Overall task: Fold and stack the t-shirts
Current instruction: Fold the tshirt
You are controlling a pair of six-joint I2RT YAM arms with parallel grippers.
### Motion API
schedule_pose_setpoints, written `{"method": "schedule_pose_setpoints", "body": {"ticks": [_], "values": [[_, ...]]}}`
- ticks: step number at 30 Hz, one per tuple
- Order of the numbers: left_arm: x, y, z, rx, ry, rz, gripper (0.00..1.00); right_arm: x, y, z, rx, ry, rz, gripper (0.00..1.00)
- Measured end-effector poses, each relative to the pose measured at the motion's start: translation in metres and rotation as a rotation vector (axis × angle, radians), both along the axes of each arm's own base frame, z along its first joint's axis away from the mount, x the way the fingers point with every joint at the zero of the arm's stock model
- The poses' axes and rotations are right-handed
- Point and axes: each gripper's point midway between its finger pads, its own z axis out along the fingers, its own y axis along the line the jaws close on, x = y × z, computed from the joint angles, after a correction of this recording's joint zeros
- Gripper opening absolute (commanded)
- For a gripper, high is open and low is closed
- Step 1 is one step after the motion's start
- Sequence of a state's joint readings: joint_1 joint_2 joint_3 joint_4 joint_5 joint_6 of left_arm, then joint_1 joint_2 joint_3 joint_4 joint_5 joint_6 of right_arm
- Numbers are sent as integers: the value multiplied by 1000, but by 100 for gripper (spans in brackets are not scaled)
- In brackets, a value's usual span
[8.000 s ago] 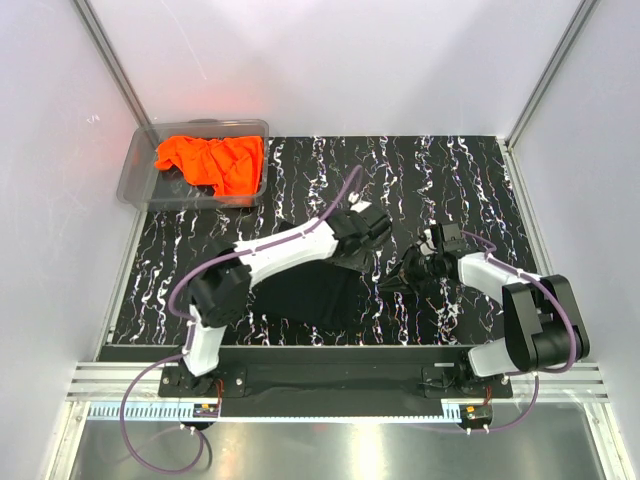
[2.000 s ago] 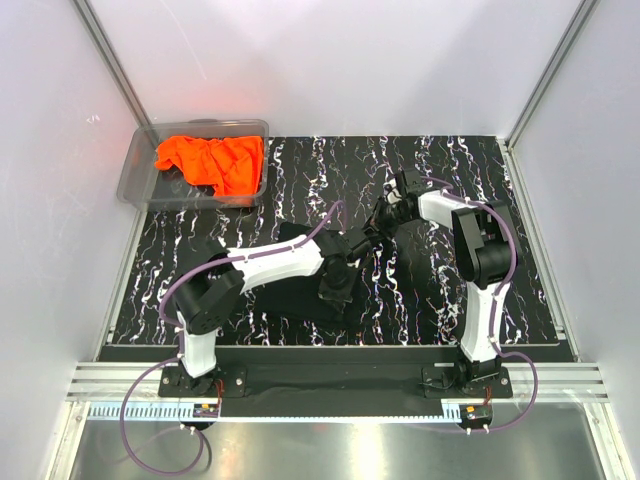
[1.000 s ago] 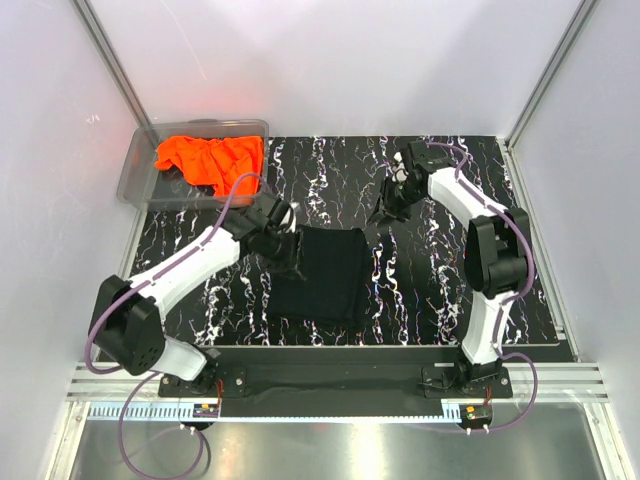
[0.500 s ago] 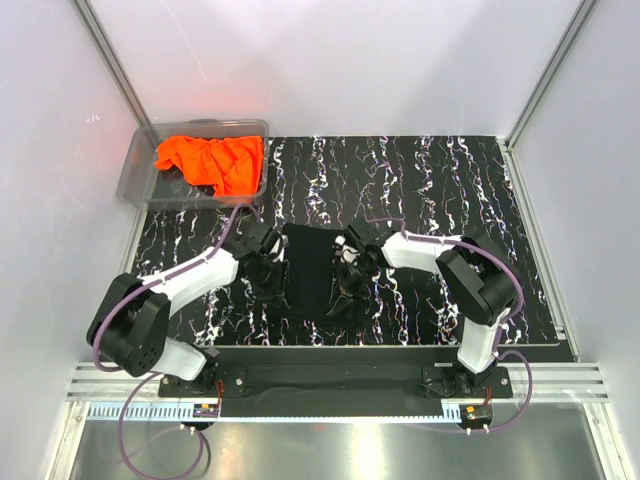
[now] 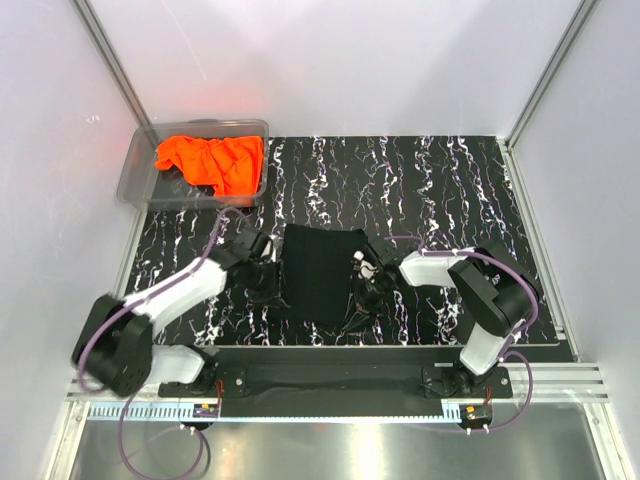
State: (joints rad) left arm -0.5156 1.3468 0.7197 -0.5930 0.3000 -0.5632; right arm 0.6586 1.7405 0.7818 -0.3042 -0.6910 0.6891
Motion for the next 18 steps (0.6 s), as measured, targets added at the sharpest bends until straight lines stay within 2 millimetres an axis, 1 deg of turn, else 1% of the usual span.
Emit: {"method": "schedule_pose_setpoints", "body": {"ticks": [2,5,6,8,9,11,13,16,18], "values": [[4,-5,22,-51,-56,13,39,-2,-2,1,-3,1,-2,19],[20,-19,54,-124,-132,14,39,-2,-2,0,-3,0,-2,19],[28,-24,61,-142,-151,12,38,-2,-2,0,-3,1,-2,20],[42,-33,64,-157,-154,10,35,-2,-2,0,-4,2,-1,19],[48,-36,60,-155,-147,10,35,-2,-2,-1,-5,3,-1,19],[56,-36,43,-134,-115,18,33,-1,-3,-1,-6,5,-6,19],[59,-30,20,-96,-65,31,31,1,-6,-2,-7,8,-19,19],[63,-14,-10,-50,0,70,28,5,-14,-4,-4,26,-53,19],[65,-11,-16,-60,30,81,27,8,-19,-5,11,39,-74,19]]}}
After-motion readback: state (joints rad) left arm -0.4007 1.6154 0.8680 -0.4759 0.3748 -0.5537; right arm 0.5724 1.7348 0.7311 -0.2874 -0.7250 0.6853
